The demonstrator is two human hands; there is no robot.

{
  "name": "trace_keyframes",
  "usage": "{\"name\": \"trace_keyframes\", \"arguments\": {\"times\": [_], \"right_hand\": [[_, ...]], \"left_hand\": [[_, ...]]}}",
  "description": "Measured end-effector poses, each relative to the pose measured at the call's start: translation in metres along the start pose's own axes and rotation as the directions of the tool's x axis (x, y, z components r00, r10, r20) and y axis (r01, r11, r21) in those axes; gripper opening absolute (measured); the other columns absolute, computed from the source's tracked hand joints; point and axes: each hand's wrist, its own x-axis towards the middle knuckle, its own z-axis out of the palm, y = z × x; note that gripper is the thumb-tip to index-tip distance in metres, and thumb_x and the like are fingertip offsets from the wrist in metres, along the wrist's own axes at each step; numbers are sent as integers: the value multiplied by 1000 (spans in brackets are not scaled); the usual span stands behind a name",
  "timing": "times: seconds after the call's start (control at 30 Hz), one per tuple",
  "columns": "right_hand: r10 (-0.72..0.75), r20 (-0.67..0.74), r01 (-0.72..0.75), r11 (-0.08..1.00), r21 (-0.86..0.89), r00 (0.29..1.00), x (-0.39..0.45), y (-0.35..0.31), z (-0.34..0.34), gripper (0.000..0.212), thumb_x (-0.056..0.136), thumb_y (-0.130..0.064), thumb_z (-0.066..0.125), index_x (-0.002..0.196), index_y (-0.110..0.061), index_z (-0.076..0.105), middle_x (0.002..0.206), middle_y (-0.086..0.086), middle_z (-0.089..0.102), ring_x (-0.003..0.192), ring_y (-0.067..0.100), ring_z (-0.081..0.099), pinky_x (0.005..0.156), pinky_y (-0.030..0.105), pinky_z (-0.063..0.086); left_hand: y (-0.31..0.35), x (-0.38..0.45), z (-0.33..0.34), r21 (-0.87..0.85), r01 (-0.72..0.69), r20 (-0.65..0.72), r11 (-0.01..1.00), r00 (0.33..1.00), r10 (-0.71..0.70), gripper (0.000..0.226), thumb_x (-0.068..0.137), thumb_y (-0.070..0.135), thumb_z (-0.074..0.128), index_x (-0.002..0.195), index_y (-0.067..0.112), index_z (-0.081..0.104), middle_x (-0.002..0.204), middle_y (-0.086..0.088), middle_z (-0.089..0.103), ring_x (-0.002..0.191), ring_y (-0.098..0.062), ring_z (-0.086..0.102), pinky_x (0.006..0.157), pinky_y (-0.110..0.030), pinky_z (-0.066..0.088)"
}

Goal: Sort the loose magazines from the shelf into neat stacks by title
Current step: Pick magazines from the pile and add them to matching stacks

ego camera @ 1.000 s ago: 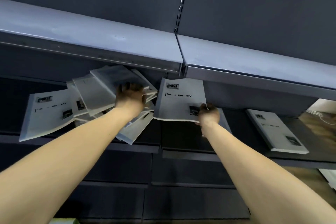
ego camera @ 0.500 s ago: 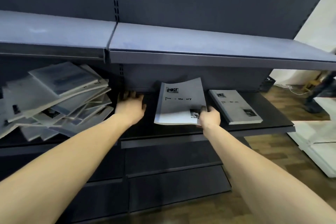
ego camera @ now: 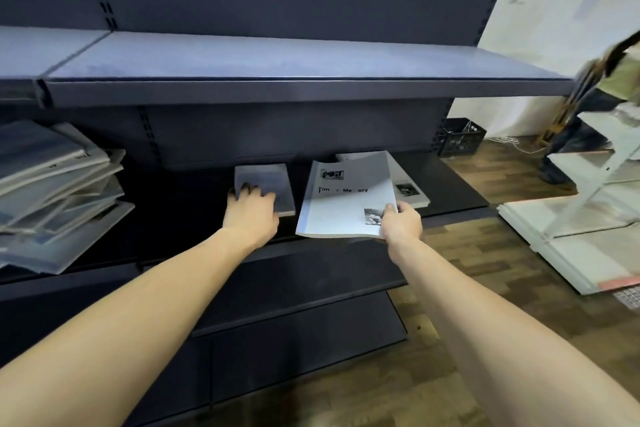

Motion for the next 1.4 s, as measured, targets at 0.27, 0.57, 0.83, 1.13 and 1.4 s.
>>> {"name": "trace_keyframes", "arguments": {"times": [0.27, 0.57, 0.83, 1.13, 1.4], "right_hand": [[62, 1, -62, 997, 48, 998, 33, 27, -37, 23, 101, -19, 43, 107, -14, 64, 95, 5, 64, 67, 11, 50, 51, 24, 35], [83, -16, -83, 996, -28, 996, 100, 34, -48, 26, 101, -21, 43, 109, -14, 67, 102, 8, 66, 83, 24, 54, 57, 28, 36], [49, 33, -42, 985, -167, 998, 168, 32, -41, 28, 102, -26, 46, 115, -14, 68, 101, 9, 66, 91, 29, 55, 74, 28, 38], [19, 157, 21, 969, -245, 987, 210, 27, -36, 34, 102, -27, 50, 127, -8, 62, 120, 15, 67, 112, 34, 60, 80, 28, 41], [-11, 382, 128, 951, -283, 924, 252, 23, -38, 42, 93, -26, 63, 127, -5, 52, 116, 8, 62, 107, 30, 60, 49, 10, 39]], "left_hand": [[54, 12, 14, -4, -38, 63, 999, 997, 38, 45, 95, 35, 45, 136, 18, 47, 133, -11, 52, 126, -32, 41, 109, -49, 29], [95, 72, 29, -94, -60, 104, 994, 992, 70, 51, 96, 32, 45, 145, 18, 39, 141, -11, 45, 134, -31, 34, 115, -52, 19], [122, 125, 49, -235, 0, 215, 972, 975, 52, 47, 99, 30, 43, 143, 16, 38, 151, -12, 32, 143, -32, 21, 116, -46, 20], [136, 162, 70, -337, 126, 265, 933, 964, -35, 53, 100, 25, 45, 150, 17, 30, 161, -15, 13, 149, -31, 8, 120, -49, 13], [156, 163, 62, -175, 232, 281, 957, 943, -177, 52, 101, 32, 38, 152, 22, 27, 162, -9, 14, 149, -28, 10, 121, -44, 12]]}}
